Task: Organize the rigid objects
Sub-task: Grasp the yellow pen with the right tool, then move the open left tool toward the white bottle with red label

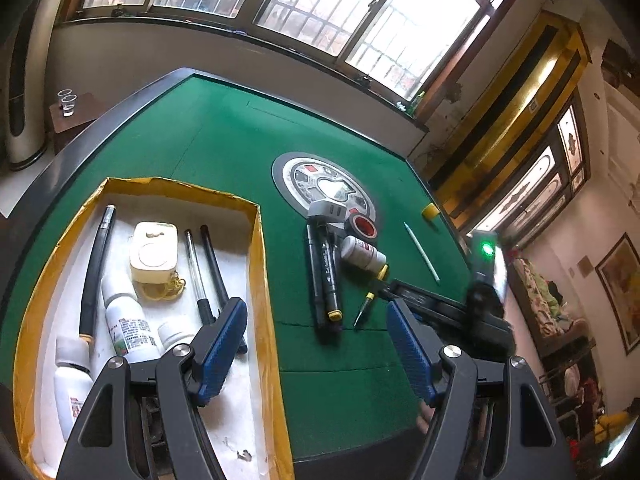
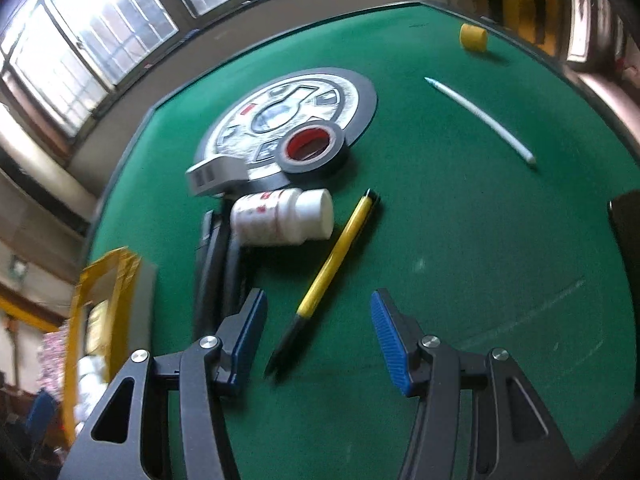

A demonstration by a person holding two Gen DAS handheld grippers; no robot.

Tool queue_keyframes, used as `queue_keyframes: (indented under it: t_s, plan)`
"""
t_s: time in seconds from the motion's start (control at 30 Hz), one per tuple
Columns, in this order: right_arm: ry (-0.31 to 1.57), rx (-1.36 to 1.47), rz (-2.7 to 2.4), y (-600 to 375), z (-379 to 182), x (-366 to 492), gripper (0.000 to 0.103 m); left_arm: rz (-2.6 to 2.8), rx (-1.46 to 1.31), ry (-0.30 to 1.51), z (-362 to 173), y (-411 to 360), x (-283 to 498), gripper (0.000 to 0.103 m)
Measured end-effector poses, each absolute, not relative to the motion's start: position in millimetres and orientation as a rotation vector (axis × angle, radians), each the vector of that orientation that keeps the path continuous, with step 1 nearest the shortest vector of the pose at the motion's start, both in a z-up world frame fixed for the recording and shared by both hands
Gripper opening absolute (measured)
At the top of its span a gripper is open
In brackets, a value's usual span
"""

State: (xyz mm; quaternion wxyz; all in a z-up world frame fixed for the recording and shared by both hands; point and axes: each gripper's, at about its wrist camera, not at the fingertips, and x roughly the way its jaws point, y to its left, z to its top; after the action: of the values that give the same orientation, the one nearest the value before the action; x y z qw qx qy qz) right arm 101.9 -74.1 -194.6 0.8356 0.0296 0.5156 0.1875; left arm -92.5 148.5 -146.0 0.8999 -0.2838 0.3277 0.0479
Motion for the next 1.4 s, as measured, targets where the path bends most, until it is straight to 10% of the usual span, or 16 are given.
queue_keyframes:
  t_s: [0.3,0.53,1.4]
  plan:
    - [1.043,-0.132,0.269,-42.3,-206.1,101.6,0.048,0.098,-0.579,0.740,-146.6,147.9,-85.3,0.075]
    - [1.017,-0.142,0.319,-75.8,-203.4,91.0,0.009,0.098,-0.504,0.761,-136.4,116.5,-70.4,0.075]
    - [1.095,0.115,0.600,-172.3,-206.8,67.2,0.009,-0.074,-0.275,0.975,-135.2,62.5,44.3,0.075]
